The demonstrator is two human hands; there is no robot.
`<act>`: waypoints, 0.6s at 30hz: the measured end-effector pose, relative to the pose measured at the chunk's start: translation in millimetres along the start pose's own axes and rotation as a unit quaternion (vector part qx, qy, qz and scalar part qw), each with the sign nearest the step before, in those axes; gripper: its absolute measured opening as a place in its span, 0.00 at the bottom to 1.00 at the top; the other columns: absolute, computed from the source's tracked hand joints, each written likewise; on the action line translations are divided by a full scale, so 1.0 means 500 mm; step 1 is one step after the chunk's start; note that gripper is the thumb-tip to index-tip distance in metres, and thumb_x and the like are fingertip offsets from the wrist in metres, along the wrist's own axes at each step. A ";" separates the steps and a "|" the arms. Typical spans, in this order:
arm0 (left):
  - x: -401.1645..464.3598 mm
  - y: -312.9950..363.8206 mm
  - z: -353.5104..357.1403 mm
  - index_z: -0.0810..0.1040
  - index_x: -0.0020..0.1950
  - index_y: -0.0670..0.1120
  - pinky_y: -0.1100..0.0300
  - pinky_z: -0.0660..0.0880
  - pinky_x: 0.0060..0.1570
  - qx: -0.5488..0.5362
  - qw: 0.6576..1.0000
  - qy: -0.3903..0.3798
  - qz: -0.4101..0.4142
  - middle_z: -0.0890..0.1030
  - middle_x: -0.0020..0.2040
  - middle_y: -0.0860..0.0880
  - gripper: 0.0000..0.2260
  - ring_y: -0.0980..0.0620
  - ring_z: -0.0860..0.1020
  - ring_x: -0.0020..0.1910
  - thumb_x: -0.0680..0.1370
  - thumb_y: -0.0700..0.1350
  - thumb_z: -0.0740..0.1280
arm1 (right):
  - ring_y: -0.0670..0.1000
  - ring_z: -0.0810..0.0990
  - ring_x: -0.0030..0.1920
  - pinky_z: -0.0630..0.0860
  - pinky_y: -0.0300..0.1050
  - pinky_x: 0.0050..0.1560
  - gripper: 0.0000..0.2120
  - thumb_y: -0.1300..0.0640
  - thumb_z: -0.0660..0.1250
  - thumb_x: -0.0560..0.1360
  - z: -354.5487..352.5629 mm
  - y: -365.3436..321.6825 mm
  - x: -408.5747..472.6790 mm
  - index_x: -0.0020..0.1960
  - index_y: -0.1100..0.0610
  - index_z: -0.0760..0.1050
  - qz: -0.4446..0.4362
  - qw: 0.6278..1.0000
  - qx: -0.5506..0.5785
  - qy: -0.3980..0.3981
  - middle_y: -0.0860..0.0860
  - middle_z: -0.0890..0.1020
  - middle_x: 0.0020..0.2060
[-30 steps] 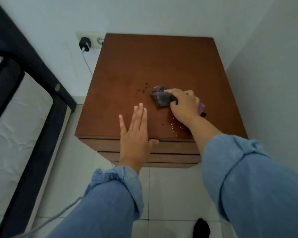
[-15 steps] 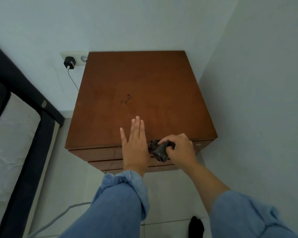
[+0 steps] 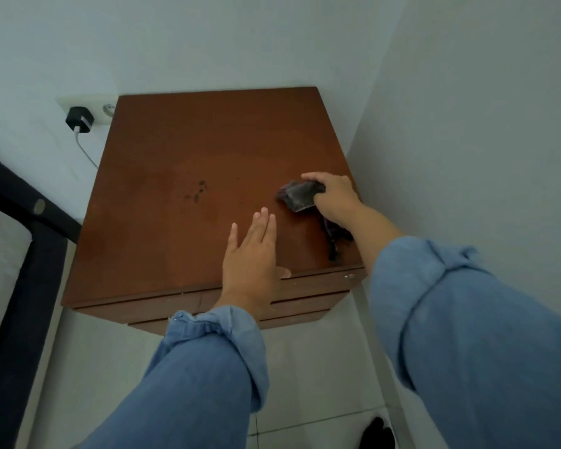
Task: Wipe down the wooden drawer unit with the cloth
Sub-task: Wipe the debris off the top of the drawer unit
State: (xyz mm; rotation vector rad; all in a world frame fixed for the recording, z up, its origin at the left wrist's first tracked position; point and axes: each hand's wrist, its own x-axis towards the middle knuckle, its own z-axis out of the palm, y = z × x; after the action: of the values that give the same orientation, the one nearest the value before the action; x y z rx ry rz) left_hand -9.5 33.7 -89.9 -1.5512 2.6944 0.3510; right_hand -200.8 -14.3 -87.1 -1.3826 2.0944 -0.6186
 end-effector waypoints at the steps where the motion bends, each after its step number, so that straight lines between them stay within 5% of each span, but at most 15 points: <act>1: 0.001 0.001 0.002 0.39 0.78 0.44 0.49 0.37 0.74 -0.004 1.000 0.001 -0.005 0.39 0.79 0.49 0.42 0.53 0.40 0.77 0.77 0.56 0.65 | 0.57 0.67 0.64 0.63 0.49 0.66 0.27 0.63 0.56 0.71 0.012 0.007 -0.001 0.63 0.39 0.72 0.000 0.999 -0.051 -0.009 0.48 0.69 0.68; 5: 0.007 0.004 0.010 0.40 0.78 0.44 0.51 0.37 0.73 -0.018 1.000 -0.005 -0.018 0.39 0.79 0.49 0.43 0.53 0.40 0.77 0.77 0.54 0.66 | 0.53 0.68 0.60 0.65 0.48 0.62 0.25 0.65 0.57 0.71 0.042 0.018 -0.042 0.59 0.41 0.76 -0.044 0.991 -0.105 0.067 0.40 0.75 0.63; 18: -0.025 0.034 0.034 0.44 0.78 0.43 0.50 0.40 0.74 0.001 0.999 0.026 -0.025 0.41 0.79 0.46 0.32 0.51 0.42 0.78 0.81 0.45 0.60 | 0.48 0.69 0.45 0.66 0.41 0.49 0.20 0.68 0.62 0.63 0.067 0.075 -0.244 0.43 0.48 0.83 -0.059 0.993 -0.034 0.101 0.42 0.84 0.45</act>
State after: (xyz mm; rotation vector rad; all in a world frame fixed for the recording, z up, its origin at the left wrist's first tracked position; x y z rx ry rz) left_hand -19.7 55.9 -101.9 -1.6468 2.6860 0.3111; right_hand -164.8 110.2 -112.6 -1.5472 2.2209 -0.7699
